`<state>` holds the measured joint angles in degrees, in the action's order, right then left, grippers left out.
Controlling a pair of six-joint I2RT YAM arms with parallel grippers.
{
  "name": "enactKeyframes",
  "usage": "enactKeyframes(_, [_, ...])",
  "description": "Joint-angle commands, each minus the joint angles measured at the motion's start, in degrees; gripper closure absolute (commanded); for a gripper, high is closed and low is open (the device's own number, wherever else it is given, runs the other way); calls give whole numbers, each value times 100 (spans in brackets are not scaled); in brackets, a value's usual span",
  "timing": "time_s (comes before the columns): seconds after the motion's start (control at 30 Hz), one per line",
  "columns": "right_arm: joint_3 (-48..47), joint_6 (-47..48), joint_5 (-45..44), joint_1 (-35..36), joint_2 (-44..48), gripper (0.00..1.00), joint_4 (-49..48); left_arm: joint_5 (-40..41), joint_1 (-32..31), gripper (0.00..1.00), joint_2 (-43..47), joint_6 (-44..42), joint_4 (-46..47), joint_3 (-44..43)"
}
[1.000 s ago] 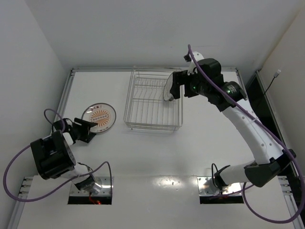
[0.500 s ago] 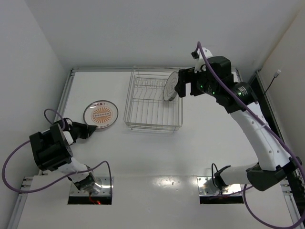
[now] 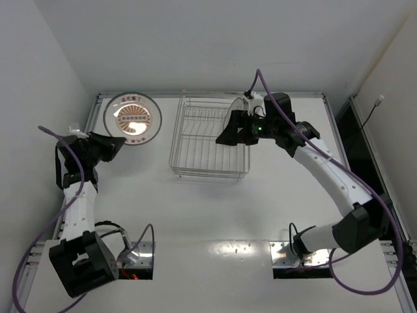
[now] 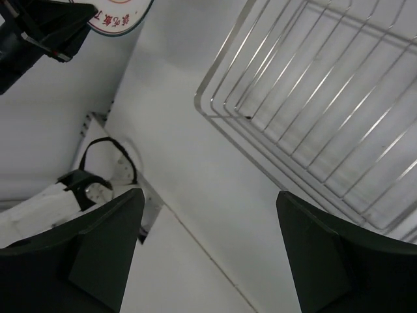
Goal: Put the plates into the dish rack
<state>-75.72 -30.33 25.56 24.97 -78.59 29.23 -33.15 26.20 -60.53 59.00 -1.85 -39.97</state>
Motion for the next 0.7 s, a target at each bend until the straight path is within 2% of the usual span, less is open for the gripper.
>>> enactKeyframes(0.0, [233, -938, 1450, -220, -209, 20, -1384, -491, -439, 100, 462, 358, 254, -20])
enactKeyframes(0.1, [295, -1054, 1986, -343, -429, 20, -1692, -770, -791, 100, 525, 568, 700, -82])
enactKeyframes(0.2, [409, -1386, 2137, -396, -429, 20, -2262, -965, -1125, 100, 525, 709, 958, -82])
enactKeyframes(0.3, [471, -1511, 2085, -397, -516, 16, -2729, -966, -1467, 100, 525, 709, 880, -187])
enactKeyframes(0.5, [400, -1731, 2146, -397, -903, 16, -3160, -904, -2240, 100, 473, 832, 809, -187])
enactKeyframes(0.67, [400, -1889, 2146, -397, -1308, 16, -3424, -518, -2917, 100, 411, 885, 861, -354])
